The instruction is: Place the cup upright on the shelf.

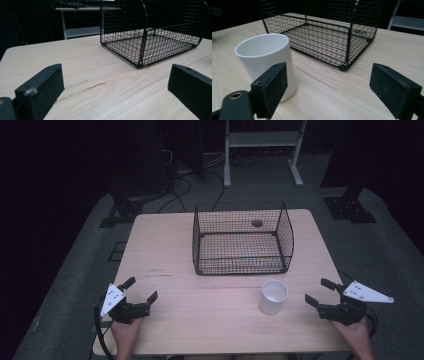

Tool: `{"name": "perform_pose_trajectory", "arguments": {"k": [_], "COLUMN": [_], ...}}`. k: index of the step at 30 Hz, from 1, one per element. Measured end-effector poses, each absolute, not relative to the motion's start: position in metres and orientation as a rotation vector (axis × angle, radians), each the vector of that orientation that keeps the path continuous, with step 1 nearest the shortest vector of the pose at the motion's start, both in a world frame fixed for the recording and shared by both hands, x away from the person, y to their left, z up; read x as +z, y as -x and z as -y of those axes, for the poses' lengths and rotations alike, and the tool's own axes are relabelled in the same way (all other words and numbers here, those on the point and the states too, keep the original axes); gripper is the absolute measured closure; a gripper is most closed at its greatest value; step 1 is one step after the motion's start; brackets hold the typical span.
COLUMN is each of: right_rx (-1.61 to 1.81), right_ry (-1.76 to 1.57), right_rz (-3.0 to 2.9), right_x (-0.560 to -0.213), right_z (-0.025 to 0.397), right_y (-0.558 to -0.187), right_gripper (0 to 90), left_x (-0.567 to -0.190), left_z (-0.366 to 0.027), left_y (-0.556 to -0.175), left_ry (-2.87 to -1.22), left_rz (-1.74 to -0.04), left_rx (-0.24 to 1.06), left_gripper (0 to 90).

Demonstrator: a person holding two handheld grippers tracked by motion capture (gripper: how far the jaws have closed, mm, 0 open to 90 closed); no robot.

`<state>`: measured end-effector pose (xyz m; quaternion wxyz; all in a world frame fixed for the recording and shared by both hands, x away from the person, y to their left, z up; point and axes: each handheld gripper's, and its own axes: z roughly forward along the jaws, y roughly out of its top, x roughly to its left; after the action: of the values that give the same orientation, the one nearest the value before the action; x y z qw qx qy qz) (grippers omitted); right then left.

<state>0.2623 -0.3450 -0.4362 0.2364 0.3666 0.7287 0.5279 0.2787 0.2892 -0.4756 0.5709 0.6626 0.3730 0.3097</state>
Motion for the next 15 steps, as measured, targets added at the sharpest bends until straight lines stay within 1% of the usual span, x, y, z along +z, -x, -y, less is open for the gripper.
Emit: {"name": "perform_pose_trajectory", "arguments": {"k": [8, 15], "right_rx": [1.446, 1.47], "right_ry": [-0.949, -0.891], "right_rz": [-2.067, -2.114], "right_x": [-0.437, -0.436], "right_z": [0.329, 0.316], "right_y": [-0.263, -0.255], "right_gripper": [14.0, 13.6], "left_x": [-0.476, -0.475], "left_z": [-0.29, -0.29], "left_y": [-0.278, -0.278], "left_ry": [-1.546, -1.542], "left_rz": [-0.873, -0.869], "left_rx": [0.728, 0.728], "left_gripper": [0.0, 0.0]}}
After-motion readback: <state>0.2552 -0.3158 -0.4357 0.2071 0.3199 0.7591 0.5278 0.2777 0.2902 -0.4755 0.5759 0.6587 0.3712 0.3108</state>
